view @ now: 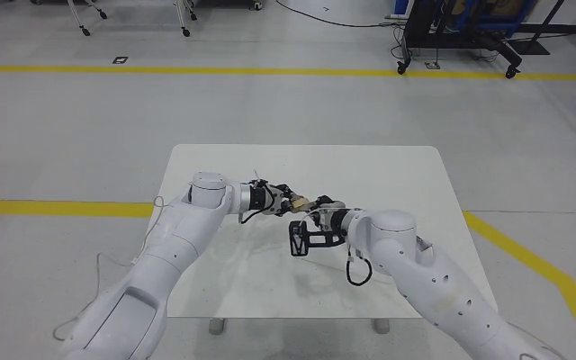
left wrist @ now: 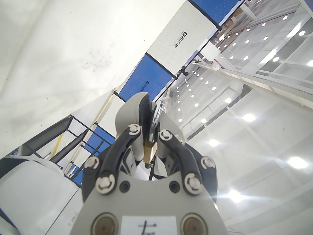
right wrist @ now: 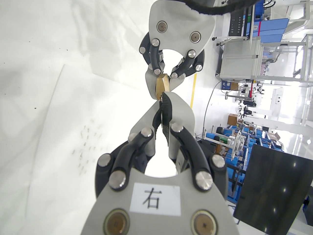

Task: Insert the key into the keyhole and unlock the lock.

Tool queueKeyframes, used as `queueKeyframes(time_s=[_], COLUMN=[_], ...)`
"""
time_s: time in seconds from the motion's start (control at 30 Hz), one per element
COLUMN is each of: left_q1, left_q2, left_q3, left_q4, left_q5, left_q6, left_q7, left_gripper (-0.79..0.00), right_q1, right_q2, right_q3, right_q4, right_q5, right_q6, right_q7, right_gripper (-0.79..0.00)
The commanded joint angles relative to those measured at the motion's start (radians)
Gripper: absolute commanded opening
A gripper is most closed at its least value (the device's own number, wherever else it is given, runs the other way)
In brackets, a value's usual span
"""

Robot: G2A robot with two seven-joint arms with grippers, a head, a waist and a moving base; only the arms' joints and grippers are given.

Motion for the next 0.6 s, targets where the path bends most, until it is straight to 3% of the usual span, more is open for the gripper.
queueKeyframes(time_s=[0.0, 0.57], left_q1=[0.000, 0.004], left_q2=[-0.001, -0.004], left_q3=[0.000, -0.001], left_q4=[0.002, 0.002], left_q5=[-0.001, -0.003], left_q6=[0.002, -0.007], left_q7=[0.005, 0.003], left_gripper=[-0.785, -0.785], right_q1=[0.000, 0.017], right_q2=[-0.002, -0.027], right_q3=[-0.004, -0.037], right_q4=[-0.002, -0.001], right_q5=[-0.002, 0.006], right_q6=[0.005, 0.008], right_q7=[0.019, 0.146], right_gripper=[-0.785, -0.785])
